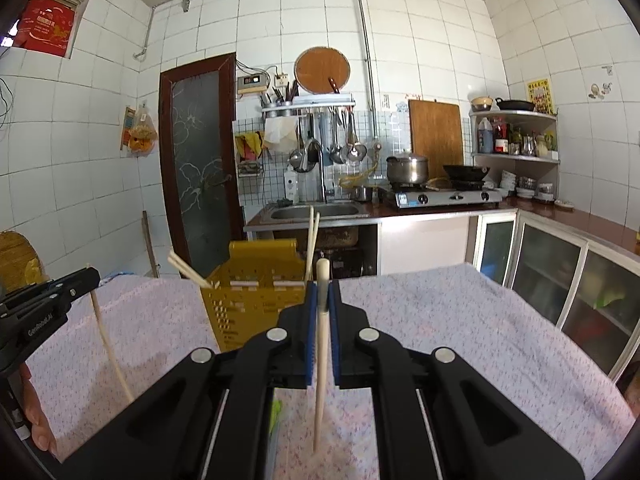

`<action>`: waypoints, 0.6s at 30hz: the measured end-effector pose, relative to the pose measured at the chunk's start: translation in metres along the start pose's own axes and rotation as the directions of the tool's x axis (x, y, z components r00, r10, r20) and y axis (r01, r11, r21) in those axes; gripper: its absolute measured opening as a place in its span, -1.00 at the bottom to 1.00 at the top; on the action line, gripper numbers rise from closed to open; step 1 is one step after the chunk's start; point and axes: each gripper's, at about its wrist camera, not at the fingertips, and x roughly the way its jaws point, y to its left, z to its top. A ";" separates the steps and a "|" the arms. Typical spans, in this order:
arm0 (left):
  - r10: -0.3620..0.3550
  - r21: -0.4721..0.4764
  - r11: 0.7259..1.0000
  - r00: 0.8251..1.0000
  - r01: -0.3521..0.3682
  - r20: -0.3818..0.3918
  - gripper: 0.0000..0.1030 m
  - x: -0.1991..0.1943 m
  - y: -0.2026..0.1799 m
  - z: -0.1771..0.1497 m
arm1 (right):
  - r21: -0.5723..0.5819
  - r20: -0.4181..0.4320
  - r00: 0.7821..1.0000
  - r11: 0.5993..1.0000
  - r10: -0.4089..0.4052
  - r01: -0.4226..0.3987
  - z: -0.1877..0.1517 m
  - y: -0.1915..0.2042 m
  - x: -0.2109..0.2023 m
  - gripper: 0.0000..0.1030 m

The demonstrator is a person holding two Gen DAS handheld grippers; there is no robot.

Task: Organize utensils
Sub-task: 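Carry both chopsticks over the yellow caddy, lower them in and open both grippers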

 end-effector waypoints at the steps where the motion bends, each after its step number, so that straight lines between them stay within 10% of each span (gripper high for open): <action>1: -0.007 -0.001 1.000 1.000 0.007 0.003 -0.93 0.001 -0.001 0.004 | -0.003 0.006 1.000 1.000 0.000 0.000 0.004 0.001 0.001 -0.88; 18: -0.060 0.002 0.998 0.980 0.061 0.187 -0.93 0.059 -0.019 0.134 | -0.073 0.180 0.983 0.997 0.044 -0.031 0.125 0.042 0.056 -0.88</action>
